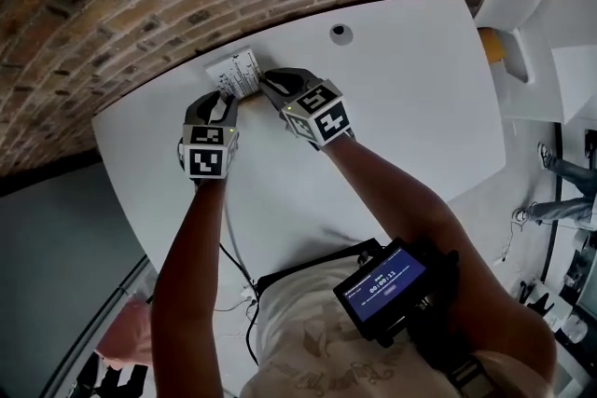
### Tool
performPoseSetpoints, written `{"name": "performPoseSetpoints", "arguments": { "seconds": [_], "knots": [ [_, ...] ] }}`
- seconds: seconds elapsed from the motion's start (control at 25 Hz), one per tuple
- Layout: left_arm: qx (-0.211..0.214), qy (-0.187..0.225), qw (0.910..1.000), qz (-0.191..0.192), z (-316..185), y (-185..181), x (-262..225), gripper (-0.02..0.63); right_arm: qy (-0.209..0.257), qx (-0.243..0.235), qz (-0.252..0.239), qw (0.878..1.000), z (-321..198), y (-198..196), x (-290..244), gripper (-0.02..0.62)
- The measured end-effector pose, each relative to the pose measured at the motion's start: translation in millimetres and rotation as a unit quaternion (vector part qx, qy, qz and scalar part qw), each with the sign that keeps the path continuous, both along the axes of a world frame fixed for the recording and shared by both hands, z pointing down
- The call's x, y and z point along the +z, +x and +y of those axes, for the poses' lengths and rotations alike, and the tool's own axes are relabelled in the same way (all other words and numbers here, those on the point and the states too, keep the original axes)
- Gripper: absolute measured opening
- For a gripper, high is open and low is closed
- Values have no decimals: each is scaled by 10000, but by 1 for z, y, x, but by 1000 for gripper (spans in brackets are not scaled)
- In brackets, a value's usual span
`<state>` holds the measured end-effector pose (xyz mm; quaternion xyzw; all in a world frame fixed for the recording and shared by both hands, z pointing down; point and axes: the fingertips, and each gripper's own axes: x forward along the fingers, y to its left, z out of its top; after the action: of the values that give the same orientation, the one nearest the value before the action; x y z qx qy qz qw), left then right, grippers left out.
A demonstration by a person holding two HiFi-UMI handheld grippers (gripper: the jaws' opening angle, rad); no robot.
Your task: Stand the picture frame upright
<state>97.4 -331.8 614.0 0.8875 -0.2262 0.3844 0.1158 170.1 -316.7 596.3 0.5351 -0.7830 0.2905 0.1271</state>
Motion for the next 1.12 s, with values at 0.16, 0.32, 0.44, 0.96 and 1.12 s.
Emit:
{"name": "performPoseSetpoints", "arguments": {
  "seconds": [0.16, 0.32, 0.44, 0.96, 1.12],
  "knots": [
    [112, 143, 9998, -46, -18, 7, 4, 129, 21, 71, 21, 10000, -16, 7, 3, 69],
    [220, 358, 9990, -147, -36, 12, 6, 130, 81, 68, 46, 9999, -32, 11, 6, 69],
    [245, 438, 9986, -146, -43, 16, 7, 132, 118, 55, 69, 9999, -38, 13, 7, 69],
    [301, 930, 9946, -348, -80, 23, 15, 137, 358, -147, 446, 9983, -72, 17, 10, 72],
    [313, 1046, 9931, -439, -84, 23, 22, 138, 340, -205, 541, 9977, -76, 15, 19, 72]
  ]
}}
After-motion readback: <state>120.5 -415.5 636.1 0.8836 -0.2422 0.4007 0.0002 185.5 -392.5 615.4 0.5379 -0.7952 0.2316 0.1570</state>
